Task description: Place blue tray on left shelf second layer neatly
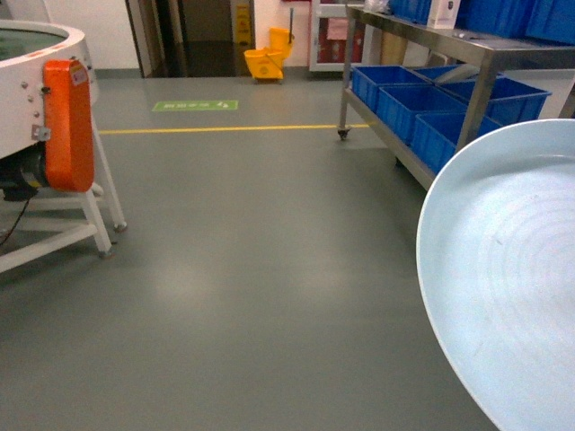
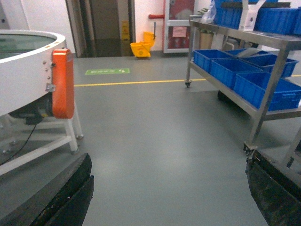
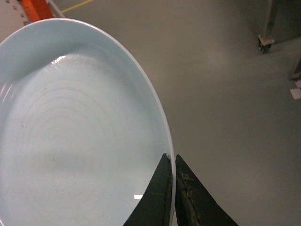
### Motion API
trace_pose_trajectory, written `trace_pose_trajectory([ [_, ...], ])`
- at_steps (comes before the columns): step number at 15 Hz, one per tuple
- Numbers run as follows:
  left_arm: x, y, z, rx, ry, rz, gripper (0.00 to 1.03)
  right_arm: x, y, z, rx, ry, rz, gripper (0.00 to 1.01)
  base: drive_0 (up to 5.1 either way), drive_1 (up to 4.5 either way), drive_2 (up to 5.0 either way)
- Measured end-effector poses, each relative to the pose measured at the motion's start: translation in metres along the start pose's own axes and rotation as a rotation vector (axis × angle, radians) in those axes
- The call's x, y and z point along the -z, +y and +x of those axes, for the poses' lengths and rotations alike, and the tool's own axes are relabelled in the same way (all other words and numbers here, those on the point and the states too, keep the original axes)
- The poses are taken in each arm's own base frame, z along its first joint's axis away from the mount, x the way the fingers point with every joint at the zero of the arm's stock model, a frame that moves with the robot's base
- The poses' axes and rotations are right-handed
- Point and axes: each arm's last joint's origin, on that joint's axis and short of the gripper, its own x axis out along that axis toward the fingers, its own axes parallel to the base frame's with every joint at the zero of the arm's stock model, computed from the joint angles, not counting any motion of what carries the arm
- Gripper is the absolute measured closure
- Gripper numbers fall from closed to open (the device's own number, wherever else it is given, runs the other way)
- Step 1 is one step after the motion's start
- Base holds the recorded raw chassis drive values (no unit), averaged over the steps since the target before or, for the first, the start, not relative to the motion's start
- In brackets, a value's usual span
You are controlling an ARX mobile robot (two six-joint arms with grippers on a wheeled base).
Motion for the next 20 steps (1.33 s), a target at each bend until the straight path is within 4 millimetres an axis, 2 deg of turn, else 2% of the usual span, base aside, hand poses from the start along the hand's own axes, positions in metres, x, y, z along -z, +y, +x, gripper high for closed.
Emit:
trace_pose_trajectory([
  [8,-0.0003,0.0,0.0,0.0,-0.003,0.0,0.05,0.001,-0.0005,0.0008,0.002,0.01,0.004,0.99,-1.7,2.62,-6.0],
  [20,-0.0003,0.0,0.0,0.0,-0.003,0.0,0.05,0.0007,-0.0002,0.0002,0.002,0.006,0.003,0.99,-1.5,-1.54,-1.5],
])
